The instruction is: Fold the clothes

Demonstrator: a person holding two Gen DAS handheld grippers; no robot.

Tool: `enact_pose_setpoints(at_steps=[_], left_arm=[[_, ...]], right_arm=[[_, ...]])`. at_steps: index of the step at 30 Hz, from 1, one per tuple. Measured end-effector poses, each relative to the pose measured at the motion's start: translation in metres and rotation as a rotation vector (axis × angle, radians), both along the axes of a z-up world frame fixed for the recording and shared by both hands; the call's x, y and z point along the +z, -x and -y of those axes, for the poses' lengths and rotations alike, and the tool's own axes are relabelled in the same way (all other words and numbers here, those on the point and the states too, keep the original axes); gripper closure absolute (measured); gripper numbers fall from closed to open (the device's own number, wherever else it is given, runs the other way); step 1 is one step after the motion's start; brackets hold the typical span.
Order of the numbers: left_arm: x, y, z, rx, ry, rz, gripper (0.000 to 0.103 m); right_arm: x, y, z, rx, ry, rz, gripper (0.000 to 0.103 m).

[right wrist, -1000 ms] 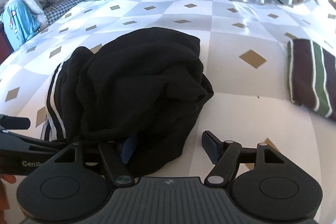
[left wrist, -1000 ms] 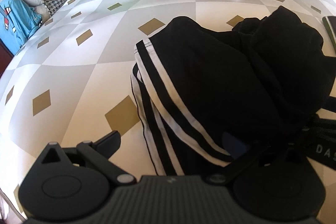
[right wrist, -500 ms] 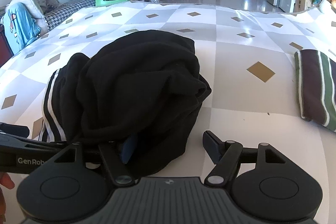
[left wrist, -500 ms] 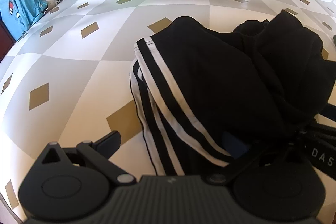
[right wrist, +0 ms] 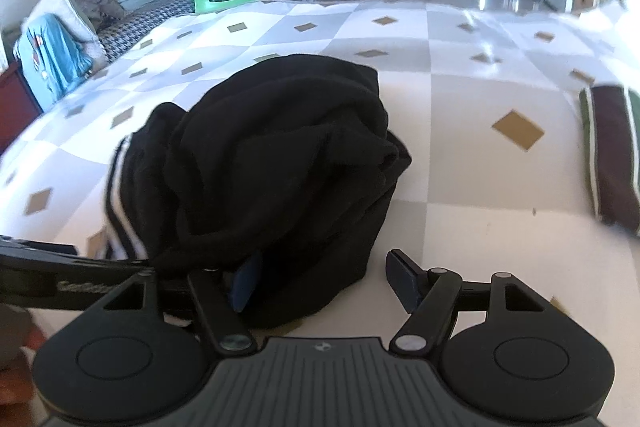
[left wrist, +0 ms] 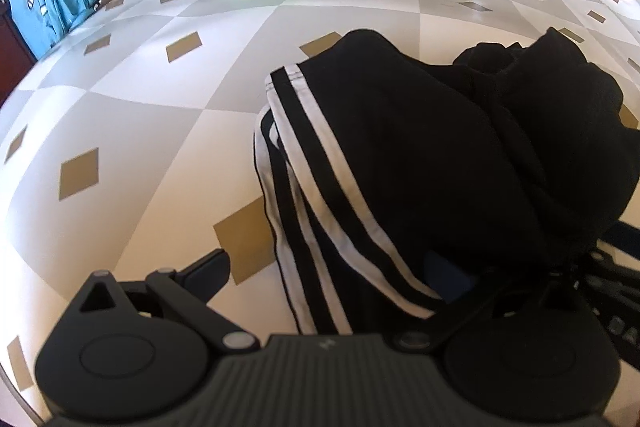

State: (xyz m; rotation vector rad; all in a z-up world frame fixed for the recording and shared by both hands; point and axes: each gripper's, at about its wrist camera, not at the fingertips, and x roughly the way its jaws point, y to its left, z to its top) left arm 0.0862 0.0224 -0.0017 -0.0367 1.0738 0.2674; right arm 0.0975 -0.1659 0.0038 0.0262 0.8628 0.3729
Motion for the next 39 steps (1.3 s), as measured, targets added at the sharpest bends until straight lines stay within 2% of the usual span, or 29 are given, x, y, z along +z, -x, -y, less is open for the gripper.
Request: enact_pose_setpoints(at_steps=[6,14,23,29,39], left_arm=[[0.013,0.004,0.012,-0.041,-0.006,0.043,0.0],[0.013,0.007,0.033,-0.115,-0.042,0.05,0.0],[0.005,0.005,0.02,-0.075,0.029,0.035,0.0],[0.003,0.002,0.013,-0.058,0.049,0.039,0.0],[0.001,-0.004,0.004,-0.029,0.069,0.048,0.0]], right_arm=[[0.008,0.009,0.027,-0.068,-0.037,0.005,0.035],[0.001,0.001,0.046,-0.174,0.034,0.034,0.035],[-0.01,-0.004,0.025,-0.152,0.108,0.138,0.035],[-0.019,-0.007,0.019,-0.146,0.118,0.219,0.033],[-0.023,-0.024,0.007,-0.167,0.14,0.228,0.021]])
